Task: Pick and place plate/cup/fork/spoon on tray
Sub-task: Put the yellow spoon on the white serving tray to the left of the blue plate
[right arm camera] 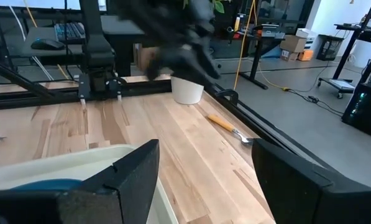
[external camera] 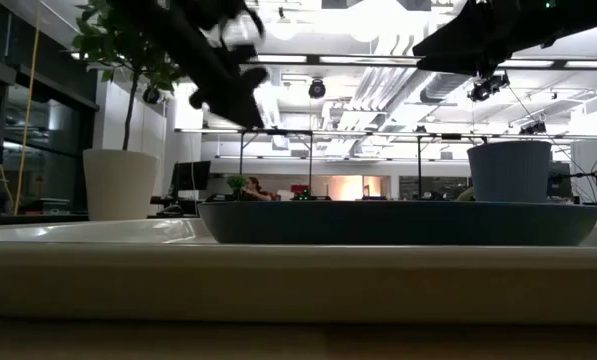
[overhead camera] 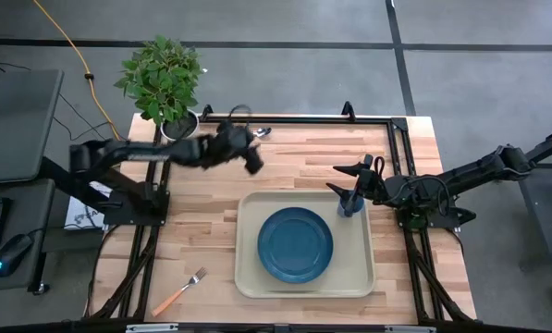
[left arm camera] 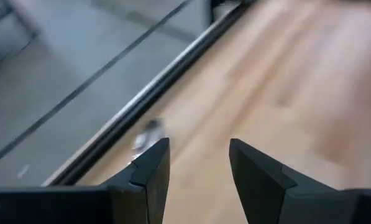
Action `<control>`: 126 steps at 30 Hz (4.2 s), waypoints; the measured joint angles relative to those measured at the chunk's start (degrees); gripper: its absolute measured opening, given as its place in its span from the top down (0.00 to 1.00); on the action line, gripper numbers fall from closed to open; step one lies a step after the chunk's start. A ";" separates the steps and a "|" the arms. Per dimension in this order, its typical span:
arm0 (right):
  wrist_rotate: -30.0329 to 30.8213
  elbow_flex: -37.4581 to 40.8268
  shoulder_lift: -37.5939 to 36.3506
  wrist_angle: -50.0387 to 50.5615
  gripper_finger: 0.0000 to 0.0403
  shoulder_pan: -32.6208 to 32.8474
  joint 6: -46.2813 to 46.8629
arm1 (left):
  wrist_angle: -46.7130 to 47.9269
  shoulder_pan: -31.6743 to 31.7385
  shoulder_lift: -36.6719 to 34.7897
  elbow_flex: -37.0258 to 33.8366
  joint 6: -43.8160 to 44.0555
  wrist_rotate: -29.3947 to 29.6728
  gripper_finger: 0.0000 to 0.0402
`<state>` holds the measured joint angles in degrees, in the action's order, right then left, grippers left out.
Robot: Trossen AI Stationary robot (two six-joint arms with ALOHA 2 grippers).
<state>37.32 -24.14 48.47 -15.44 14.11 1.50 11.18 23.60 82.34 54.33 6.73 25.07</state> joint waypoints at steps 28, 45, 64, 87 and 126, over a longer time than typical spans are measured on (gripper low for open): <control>-0.46 0.02 0.00 3.72 0.38 0.00 2.60 | 3.18 26.97 22.22 5.66 -5.91 -23.24 0.64; -0.46 0.02 0.00 3.67 0.38 0.00 2.73 | 3.59 28.87 26.02 5.66 -8.49 -24.55 0.55; -0.46 0.02 0.00 3.49 0.38 0.01 2.75 | 7.79 25.11 25.52 5.75 -5.83 -21.97 0.91; -0.45 0.02 0.00 3.11 0.38 0.01 2.75 | 17.63 9.51 6.12 4.74 0.27 -23.29 0.98; -0.48 0.02 0.00 3.32 0.38 0.01 6.01 | -12.59 -57.53 18.67 -12.50 101.32 18.44 0.98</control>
<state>36.84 -24.12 48.47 -12.12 14.11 7.51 -1.41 -33.93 101.01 41.82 108.06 43.51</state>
